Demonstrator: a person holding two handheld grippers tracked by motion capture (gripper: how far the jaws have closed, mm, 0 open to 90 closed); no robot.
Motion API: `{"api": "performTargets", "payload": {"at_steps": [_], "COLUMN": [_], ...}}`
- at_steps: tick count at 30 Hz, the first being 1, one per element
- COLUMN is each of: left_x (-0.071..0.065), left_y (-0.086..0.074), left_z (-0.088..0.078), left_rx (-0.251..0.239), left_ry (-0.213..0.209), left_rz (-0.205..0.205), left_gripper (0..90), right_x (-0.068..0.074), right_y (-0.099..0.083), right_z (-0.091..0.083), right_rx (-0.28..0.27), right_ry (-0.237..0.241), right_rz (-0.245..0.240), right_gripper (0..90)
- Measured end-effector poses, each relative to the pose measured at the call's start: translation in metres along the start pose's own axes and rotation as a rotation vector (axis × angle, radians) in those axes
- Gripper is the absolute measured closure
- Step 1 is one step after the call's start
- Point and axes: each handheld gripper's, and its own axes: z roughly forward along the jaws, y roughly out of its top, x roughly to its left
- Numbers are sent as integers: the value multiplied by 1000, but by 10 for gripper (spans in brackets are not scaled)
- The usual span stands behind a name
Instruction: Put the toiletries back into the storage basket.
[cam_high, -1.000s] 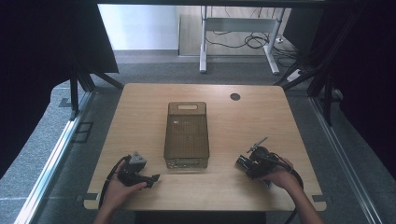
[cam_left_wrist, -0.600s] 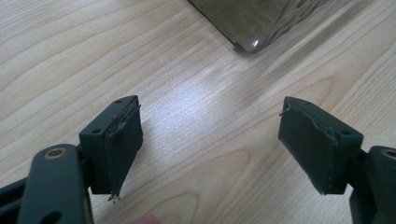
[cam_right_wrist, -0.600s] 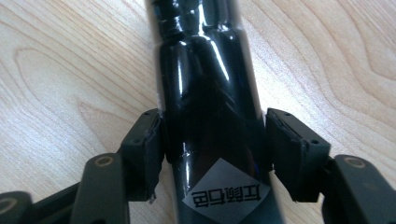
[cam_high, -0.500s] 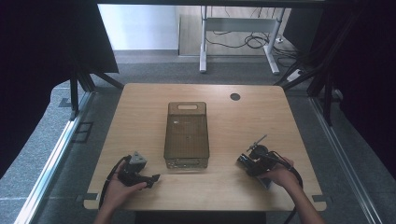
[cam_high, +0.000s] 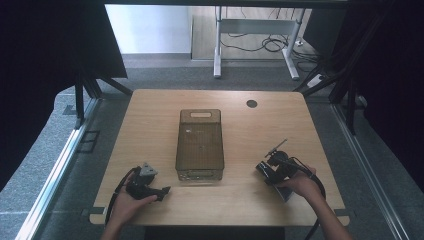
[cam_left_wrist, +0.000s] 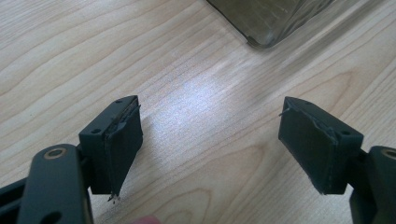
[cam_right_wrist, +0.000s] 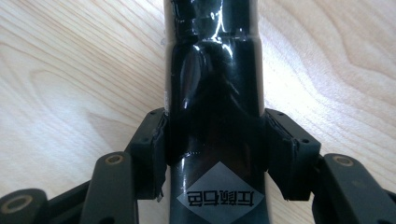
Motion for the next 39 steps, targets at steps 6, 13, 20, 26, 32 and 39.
{"api": "performTargets", "payload": {"at_steps": [6,13,20,26,32,39], "left_x": [0,1,1,2,1,2], "left_y": [0,0,0,0,0,0], "left_z": [0,0,-1,-2,-1,-1], "left_rx": [2,1,0,-7,-3,-3], "left_ry": [1,0,-2,-5,-4,-4], "left_rz": [2,0,0,-4,-1,0], "left_gripper": [221,220,220,220,220,220], "right_x": [1,2,13,21,32,44], "right_y": [9,26,51,74,100,124], "right_z": [-19,-39,-54,-58,-58,-55], "right_rx": [-21,-66,-81,-99,-129,-117], "right_ry": [30,85,101,116,155,180], "right_rz": [13,35,22,9,-7,-24], "right_gripper": [450,452,453,453,454,456]}}
